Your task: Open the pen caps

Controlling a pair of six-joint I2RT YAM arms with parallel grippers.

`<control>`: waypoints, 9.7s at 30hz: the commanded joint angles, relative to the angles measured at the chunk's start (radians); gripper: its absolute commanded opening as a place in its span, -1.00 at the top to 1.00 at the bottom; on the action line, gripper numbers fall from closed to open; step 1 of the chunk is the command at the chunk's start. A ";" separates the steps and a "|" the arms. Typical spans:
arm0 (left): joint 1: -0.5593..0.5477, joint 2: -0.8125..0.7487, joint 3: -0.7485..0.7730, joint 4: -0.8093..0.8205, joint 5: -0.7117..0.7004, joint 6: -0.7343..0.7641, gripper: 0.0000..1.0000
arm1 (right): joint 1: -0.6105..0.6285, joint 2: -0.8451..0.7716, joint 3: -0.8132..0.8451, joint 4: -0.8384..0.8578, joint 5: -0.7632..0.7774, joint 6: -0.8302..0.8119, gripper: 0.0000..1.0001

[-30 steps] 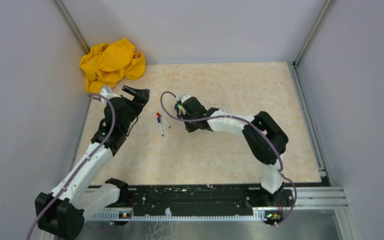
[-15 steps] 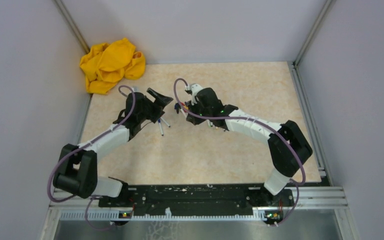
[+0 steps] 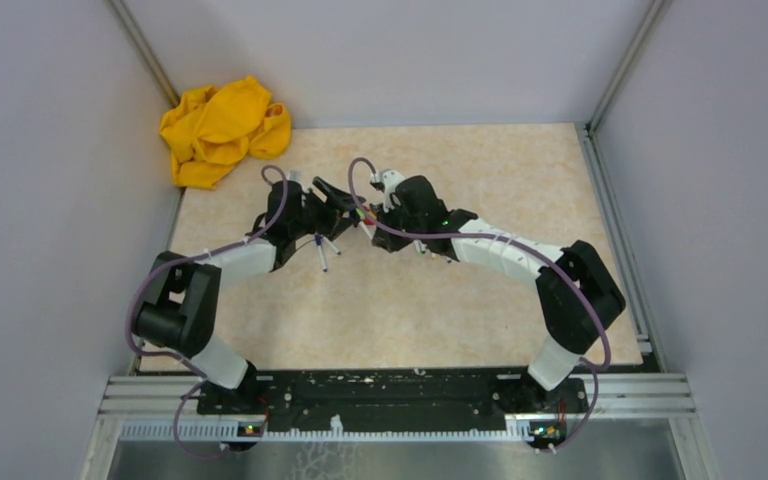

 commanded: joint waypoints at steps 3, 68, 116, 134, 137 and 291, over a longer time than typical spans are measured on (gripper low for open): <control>-0.009 0.052 0.027 0.122 0.090 -0.028 -0.34 | -0.022 -0.008 0.021 0.024 -0.033 -0.014 1.00; -0.014 0.269 0.262 -0.112 -0.183 0.237 1.00 | -0.063 0.085 0.020 -0.016 0.176 0.007 1.00; -0.094 -0.099 0.159 -0.293 -0.571 0.348 -0.66 | -0.031 0.188 0.122 0.041 0.358 -0.037 0.29; -0.096 -0.717 0.037 -0.466 -0.718 0.333 -0.97 | 0.157 0.520 0.604 -0.164 0.261 -0.107 0.04; -0.095 -0.752 0.029 -0.478 -0.707 0.325 -0.97 | 0.169 0.581 0.669 -0.191 0.254 -0.110 0.05; -0.092 0.224 0.264 -0.354 -0.441 0.326 0.70 | -0.078 0.164 -0.002 0.040 0.181 0.055 1.00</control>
